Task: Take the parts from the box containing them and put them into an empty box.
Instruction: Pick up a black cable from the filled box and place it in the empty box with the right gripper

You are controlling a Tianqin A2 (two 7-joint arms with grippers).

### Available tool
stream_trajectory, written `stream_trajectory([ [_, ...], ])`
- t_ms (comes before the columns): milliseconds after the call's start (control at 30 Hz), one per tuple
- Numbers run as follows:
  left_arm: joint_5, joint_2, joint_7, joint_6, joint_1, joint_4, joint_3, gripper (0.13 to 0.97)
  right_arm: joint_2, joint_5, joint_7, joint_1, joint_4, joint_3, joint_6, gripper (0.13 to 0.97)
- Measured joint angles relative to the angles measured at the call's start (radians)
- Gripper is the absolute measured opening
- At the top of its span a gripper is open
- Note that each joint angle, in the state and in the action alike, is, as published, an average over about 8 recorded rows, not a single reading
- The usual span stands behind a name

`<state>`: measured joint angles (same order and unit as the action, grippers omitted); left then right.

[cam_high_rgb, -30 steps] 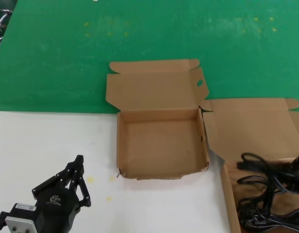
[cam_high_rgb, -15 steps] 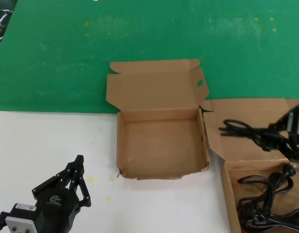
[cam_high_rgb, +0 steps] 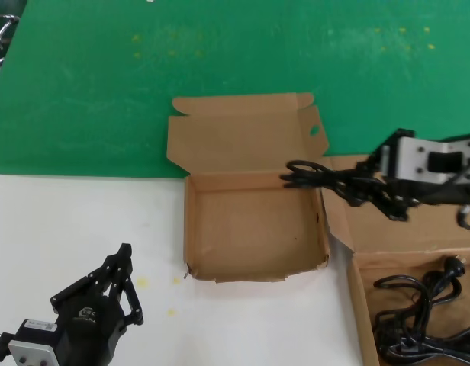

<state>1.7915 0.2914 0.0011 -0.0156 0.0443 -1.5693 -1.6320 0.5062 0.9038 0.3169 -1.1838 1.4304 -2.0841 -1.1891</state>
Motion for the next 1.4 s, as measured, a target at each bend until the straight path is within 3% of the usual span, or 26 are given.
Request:
stream_trajectory([
  [433,0.0,0.0,0.0,0.0,0.0,0.0,0.0,0.132,-0.17,-0.045,-0.075,-0.101,-0.249,-0.077,0.089,0.182],
  [800,0.0,0.0,0.0,0.0,0.0,0.0,0.0,0.132,-0.271,-0.105,-0.07,-0.145,-0.416,-0.115,0.161,0.182],
  [1400,0.0,0.0,0.0,0.0,0.0,0.0,0.0,0.132,-0.305,-0.166,-0.023,-0.132,-0.472,-0.124,0.196,0.182],
])
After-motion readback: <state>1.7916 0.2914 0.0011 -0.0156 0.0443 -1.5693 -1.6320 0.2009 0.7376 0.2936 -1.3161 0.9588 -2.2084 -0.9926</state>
